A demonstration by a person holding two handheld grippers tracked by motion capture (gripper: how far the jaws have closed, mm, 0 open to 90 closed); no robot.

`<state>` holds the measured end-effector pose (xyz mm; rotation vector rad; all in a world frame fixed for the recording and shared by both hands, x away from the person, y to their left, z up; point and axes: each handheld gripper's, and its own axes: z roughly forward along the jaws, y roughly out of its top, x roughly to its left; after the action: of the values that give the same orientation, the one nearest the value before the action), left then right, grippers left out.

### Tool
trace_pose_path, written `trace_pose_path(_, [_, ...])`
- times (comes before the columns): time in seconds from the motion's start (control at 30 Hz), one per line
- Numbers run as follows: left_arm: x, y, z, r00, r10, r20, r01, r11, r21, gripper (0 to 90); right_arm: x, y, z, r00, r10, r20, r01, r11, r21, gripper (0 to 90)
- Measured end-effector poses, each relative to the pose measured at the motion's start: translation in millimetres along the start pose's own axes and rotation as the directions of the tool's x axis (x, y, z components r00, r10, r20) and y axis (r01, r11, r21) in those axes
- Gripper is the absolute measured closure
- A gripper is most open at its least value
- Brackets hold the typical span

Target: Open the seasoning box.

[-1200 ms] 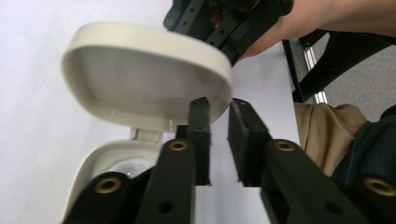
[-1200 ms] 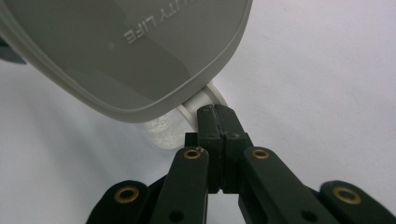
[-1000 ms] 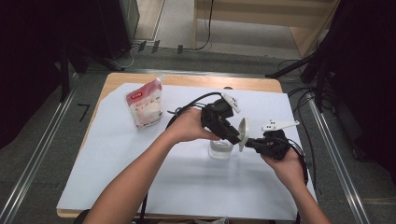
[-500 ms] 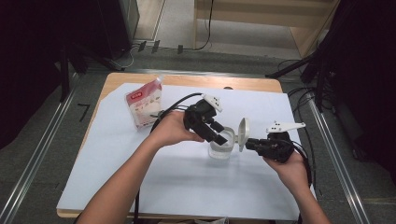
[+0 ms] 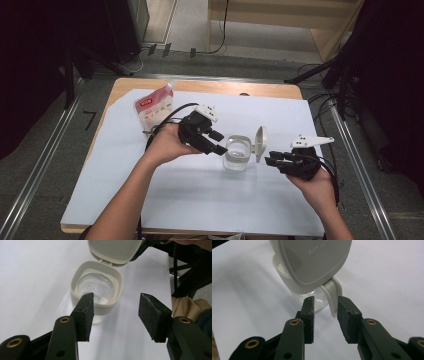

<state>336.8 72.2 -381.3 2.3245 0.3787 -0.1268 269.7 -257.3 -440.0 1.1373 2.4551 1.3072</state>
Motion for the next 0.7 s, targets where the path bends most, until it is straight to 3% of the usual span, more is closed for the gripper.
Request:
trace_pose_path(0.07, [2.7,-4.2,-2.0,0.9998,-0.008,-0.016,0.008,0.9998,0.019,47.5,-1.0,-2.1,-1.8,1.0,-0.003,0.004,0.003,1.0,0.0,66.9])
trace_pose_path(0.47, [4.2,-30.4,-23.8,0.9975,-0.051,-0.049,0.051,0.9987,-0.001,48.1,-10.1,-5.0,1.4,0.9999,0.009,0.008,-0.009,1.0,0.007,59.0])
trace_pose_path(0.6, [2.8,-38.9,-39.0,0.9946,-0.074,-0.072,0.073,0.9972,-0.015,47.2,-13.5,-3.8,2.2,1.0,0.009,0.003,-0.009,1.0,-0.001,56.4])
trace_pose_path(0.7, [2.5,-44.6,-47.6,0.9936,-0.066,-0.092,0.065,0.9978,-0.014,46.5,-13.9,-3.3,3.5,1.0,0.004,0.0,-0.004,1.0,-0.001,53.6])
